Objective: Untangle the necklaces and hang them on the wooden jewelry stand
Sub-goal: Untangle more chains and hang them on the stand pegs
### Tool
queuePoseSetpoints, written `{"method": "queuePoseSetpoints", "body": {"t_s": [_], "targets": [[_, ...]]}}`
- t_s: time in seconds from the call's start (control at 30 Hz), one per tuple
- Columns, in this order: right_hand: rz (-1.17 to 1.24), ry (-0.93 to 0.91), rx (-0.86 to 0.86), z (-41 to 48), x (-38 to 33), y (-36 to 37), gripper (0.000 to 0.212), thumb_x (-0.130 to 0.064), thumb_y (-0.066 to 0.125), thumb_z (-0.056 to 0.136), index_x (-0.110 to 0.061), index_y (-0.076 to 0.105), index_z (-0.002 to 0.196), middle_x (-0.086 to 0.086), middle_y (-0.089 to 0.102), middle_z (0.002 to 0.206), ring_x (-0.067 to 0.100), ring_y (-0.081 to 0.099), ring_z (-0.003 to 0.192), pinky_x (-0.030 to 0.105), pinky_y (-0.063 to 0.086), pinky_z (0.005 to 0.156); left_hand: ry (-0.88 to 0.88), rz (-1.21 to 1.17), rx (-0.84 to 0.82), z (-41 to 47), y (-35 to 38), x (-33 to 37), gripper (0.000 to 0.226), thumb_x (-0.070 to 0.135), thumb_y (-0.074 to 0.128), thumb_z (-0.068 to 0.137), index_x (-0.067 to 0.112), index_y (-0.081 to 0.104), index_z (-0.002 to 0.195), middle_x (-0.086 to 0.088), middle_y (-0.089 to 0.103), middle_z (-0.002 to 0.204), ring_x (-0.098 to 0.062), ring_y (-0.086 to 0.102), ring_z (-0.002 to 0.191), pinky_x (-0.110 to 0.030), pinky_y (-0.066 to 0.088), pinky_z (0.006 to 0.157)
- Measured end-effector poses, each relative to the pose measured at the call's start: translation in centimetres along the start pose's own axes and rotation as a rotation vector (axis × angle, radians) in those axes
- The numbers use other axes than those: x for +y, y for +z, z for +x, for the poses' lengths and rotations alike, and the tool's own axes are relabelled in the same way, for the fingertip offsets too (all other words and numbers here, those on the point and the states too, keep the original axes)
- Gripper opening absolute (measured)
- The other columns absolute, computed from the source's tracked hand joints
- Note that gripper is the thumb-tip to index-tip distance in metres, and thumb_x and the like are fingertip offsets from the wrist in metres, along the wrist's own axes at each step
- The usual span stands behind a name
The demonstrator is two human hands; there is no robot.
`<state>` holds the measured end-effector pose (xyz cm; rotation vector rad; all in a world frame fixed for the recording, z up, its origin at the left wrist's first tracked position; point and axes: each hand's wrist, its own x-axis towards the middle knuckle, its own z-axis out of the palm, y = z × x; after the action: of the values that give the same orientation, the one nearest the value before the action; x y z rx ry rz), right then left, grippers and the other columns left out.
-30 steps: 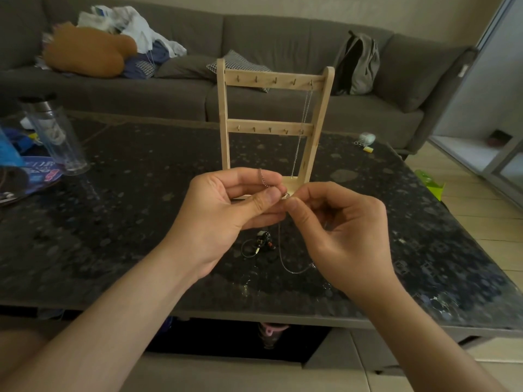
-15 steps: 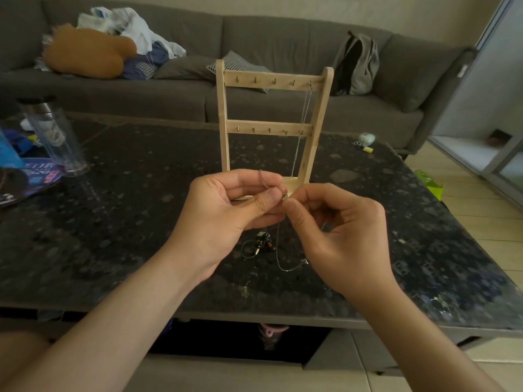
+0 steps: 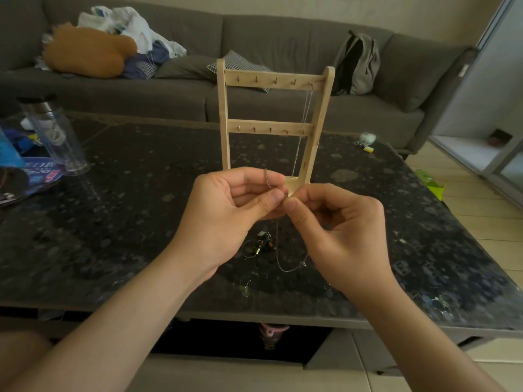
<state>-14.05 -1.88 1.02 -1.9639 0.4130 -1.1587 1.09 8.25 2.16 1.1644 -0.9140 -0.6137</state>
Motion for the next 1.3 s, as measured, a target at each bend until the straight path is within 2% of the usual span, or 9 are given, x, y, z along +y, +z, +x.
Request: {"method": "queuePoseSetpoints", "body": {"t_s": [0.17, 0.3, 0.37, 0.53, 0.6, 0.9, 1.1, 1.2, 1.3], "targets": [[0.08, 0.025, -0.007, 0.06, -0.09, -0.1, 0.009, -0.007, 0.079, 0.097, -0.013, 0.08, 0.09, 0.008, 0.077, 0.076, 0.038, 0.07, 0.068, 0.051, 0.057, 0.062, -0.006, -0.007, -0.023, -0.05, -0.2, 0.12, 0.021, -0.004, 0.075, 0.092, 0.006, 0.079, 0.11, -0.01, 0.084, 0.101, -0.027, 0.082, 0.097, -0.034, 0.067, 0.084], [0.19, 0.076, -0.041, 0.19, -0.37, -0.25, 0.008, -0.008, 0.076, 0.097, -0.009, 0.079, 0.09, 0.01, 0.074, 0.073, 0.015, 0.061, 0.059, 0.021, 0.046, 0.055, -0.02, -0.009, -0.038, -0.07, -0.18, 0.21, 0.021, -0.003, 0.074, 0.092, 0.006, 0.078, 0.111, -0.011, 0.084, 0.103, -0.028, 0.082, 0.097, -0.036, 0.067, 0.085], [0.23, 0.094, -0.051, 0.16, -0.49, -0.3, 0.007, -0.007, 0.075, 0.097, -0.006, 0.079, 0.09, 0.009, 0.074, 0.073, 0.009, 0.062, 0.061, 0.017, 0.047, 0.059, -0.032, -0.022, -0.041, -0.09, -0.19, 0.25, 0.021, -0.002, 0.074, 0.092, 0.005, 0.078, 0.111, -0.012, 0.084, 0.102, -0.03, 0.082, 0.097, -0.037, 0.067, 0.085], [0.128, 0.048, -0.014, 0.01, -0.65, -0.23, 0.009, -0.006, 0.078, 0.096, -0.012, 0.079, 0.09, 0.01, 0.076, 0.076, 0.034, 0.069, 0.065, 0.039, 0.057, 0.058, -0.042, -0.058, -0.021, -0.17, -0.16, 0.32, 0.02, -0.001, 0.076, 0.09, 0.004, 0.078, 0.11, -0.013, 0.083, 0.101, -0.031, 0.083, 0.095, -0.037, 0.068, 0.083], [0.047, 0.027, 0.011, -0.11, -0.61, -0.12, 0.009, -0.007, 0.079, 0.096, -0.014, 0.08, 0.09, 0.006, 0.075, 0.074, 0.033, 0.067, 0.063, 0.045, 0.057, 0.058, -0.041, -0.069, -0.01, -0.19, -0.13, 0.31, 0.021, -0.002, 0.076, 0.09, 0.003, 0.078, 0.11, -0.014, 0.083, 0.101, -0.031, 0.083, 0.093, -0.036, 0.068, 0.082], [-0.171, -0.1, 0.053, -0.27, -0.25, 0.0, 0.004, -0.012, 0.083, 0.094, -0.015, 0.081, 0.092, -0.004, 0.074, 0.075, 0.02, 0.067, 0.061, 0.041, 0.055, 0.058, 0.008, -0.039, 0.028, -0.24, 0.09, -0.02, 0.016, 0.0, 0.079, 0.088, 0.006, 0.08, 0.103, -0.013, 0.083, 0.099, -0.032, 0.083, 0.089, -0.04, 0.068, 0.081], [-0.08, -0.055, -0.006, 0.03, -0.34, -0.28, 0.008, -0.009, 0.082, 0.095, -0.014, 0.08, 0.09, -0.002, 0.074, 0.072, 0.017, 0.065, 0.059, 0.035, 0.056, 0.057, 0.002, -0.011, 0.001, -0.19, -0.04, 0.34, 0.016, 0.002, 0.079, 0.087, 0.007, 0.08, 0.102, -0.011, 0.084, 0.099, -0.03, 0.083, 0.09, -0.038, 0.068, 0.079], [0.041, 0.012, -0.046, 0.12, -0.48, -0.5, 0.007, -0.006, 0.079, 0.095, -0.009, 0.08, 0.089, 0.006, 0.076, 0.074, 0.029, 0.068, 0.062, 0.042, 0.057, 0.058, -0.053, -0.043, -0.022, -0.1, -0.21, 0.57, 0.019, 0.005, 0.079, 0.084, 0.008, 0.08, 0.103, -0.013, 0.084, 0.099, -0.031, 0.083, 0.091, -0.038, 0.068, 0.08], [0.171, 0.092, -0.089, 0.23, -0.55, -0.85, 0.007, -0.006, 0.077, 0.096, -0.003, 0.079, 0.09, 0.012, 0.076, 0.075, 0.019, 0.065, 0.06, 0.025, 0.052, 0.058, -0.105, -0.064, -0.052, -0.09, -0.35, 0.66, 0.022, 0.008, 0.078, 0.083, 0.009, 0.08, 0.105, -0.015, 0.083, 0.101, -0.032, 0.083, 0.095, -0.043, 0.068, 0.084]]}}
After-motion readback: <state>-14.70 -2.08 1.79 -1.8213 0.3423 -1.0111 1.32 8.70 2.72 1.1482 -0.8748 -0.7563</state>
